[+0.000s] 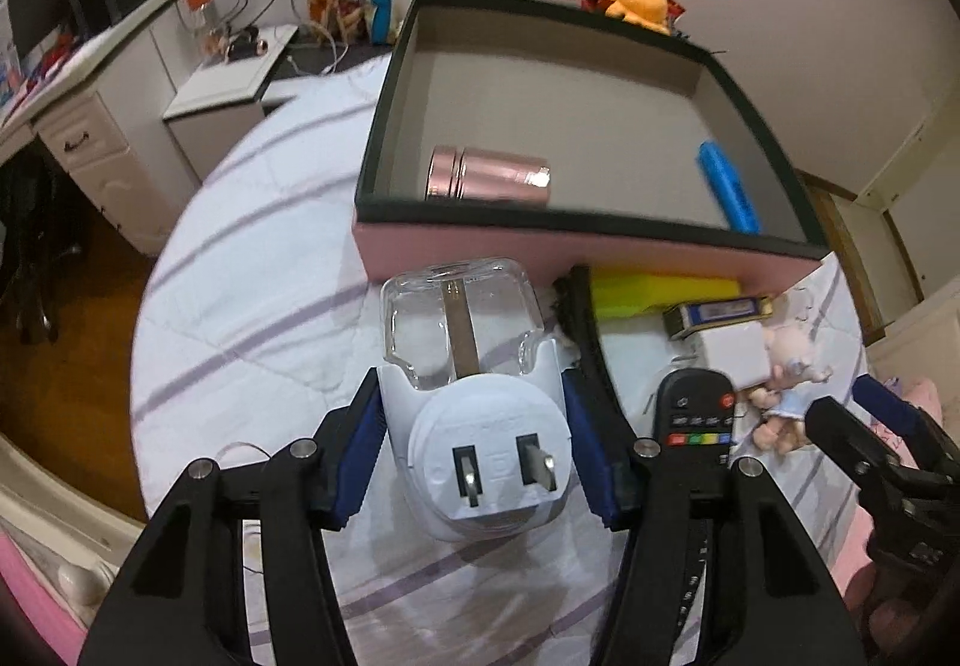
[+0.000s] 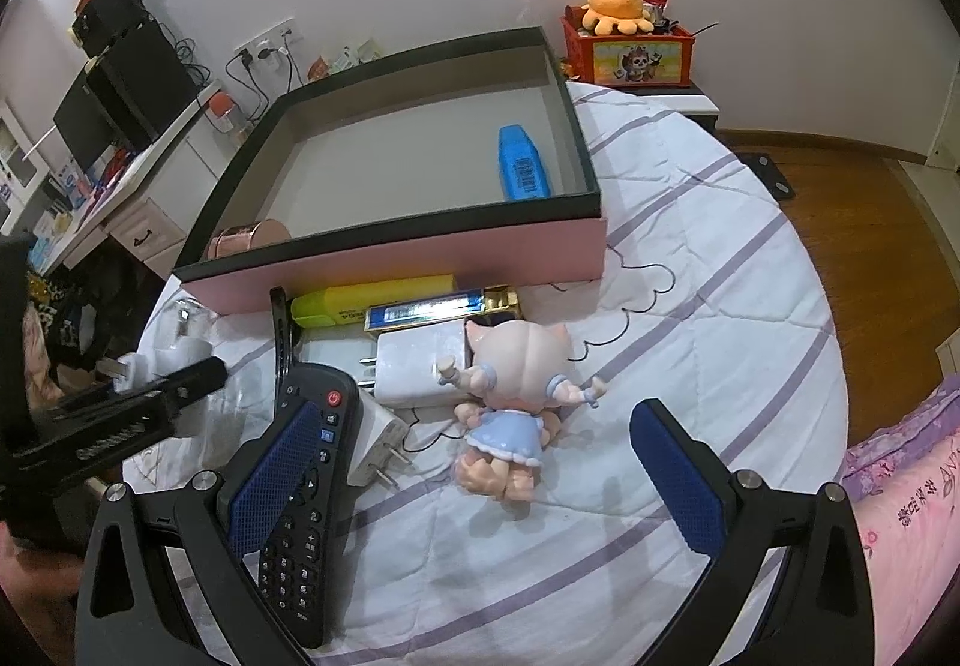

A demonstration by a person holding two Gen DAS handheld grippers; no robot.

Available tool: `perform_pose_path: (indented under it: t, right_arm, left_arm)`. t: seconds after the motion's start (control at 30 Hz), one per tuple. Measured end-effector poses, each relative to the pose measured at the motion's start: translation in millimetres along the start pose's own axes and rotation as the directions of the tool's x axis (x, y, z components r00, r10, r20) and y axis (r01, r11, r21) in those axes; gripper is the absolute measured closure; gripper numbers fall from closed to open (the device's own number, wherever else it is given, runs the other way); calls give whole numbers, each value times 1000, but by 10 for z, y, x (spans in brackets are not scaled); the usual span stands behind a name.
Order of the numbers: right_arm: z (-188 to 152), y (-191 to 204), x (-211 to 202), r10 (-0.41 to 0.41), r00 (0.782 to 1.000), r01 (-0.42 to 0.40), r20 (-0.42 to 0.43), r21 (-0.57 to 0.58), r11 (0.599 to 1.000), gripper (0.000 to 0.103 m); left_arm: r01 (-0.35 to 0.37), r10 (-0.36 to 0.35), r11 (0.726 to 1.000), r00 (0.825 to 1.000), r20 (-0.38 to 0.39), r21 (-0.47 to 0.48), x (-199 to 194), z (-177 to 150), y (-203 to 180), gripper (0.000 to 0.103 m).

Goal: Organize rigid objects
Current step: 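Lower the white plug adapter into the box beside the canister, release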

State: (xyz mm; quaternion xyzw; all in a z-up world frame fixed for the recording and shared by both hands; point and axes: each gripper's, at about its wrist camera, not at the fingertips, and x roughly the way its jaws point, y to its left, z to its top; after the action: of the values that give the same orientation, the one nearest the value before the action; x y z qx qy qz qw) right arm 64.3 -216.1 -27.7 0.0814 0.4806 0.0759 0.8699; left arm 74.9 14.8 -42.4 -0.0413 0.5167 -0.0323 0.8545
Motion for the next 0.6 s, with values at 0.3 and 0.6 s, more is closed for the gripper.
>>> perform_pose_path:
  t: [0.3,0.6]
  right_arm:
    - [108,-78,-17,-7,1000,7,18,16,1000,0]
    - [285,-138,50,-18,1000,17,25,29,999,0]
  left_arm:
    - [3,-8,997,998,69,78,-127,542,-130,46]
    - [11,-20,993,997,71,120,234,1234,-254,46]
